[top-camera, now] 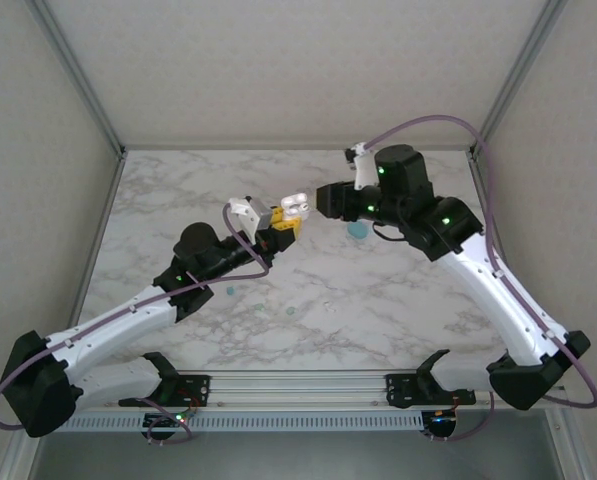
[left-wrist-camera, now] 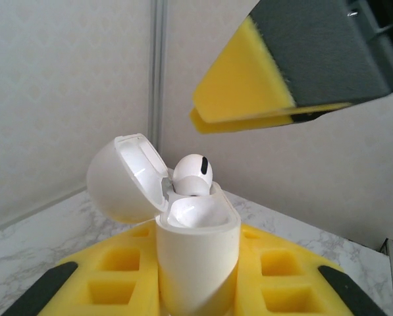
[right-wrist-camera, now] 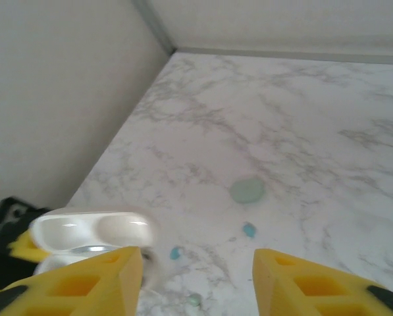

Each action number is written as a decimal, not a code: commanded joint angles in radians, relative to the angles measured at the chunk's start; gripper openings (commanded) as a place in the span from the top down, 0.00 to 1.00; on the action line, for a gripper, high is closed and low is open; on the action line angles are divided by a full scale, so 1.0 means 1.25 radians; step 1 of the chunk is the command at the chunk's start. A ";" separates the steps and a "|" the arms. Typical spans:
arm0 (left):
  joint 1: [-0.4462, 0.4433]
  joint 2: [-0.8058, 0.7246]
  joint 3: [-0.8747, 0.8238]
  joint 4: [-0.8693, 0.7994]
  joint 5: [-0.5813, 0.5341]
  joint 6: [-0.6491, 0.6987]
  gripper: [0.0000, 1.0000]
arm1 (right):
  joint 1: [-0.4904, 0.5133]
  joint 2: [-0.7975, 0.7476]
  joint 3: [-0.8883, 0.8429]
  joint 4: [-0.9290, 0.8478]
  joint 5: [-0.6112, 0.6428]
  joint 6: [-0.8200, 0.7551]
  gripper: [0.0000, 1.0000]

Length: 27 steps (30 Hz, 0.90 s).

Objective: Insert the wireless bluetooth earbuds into the charging case

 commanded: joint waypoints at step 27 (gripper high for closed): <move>-0.002 -0.247 -0.102 -0.099 -0.108 0.072 0.89 | 0.097 0.419 -0.249 -0.195 0.034 -0.079 0.49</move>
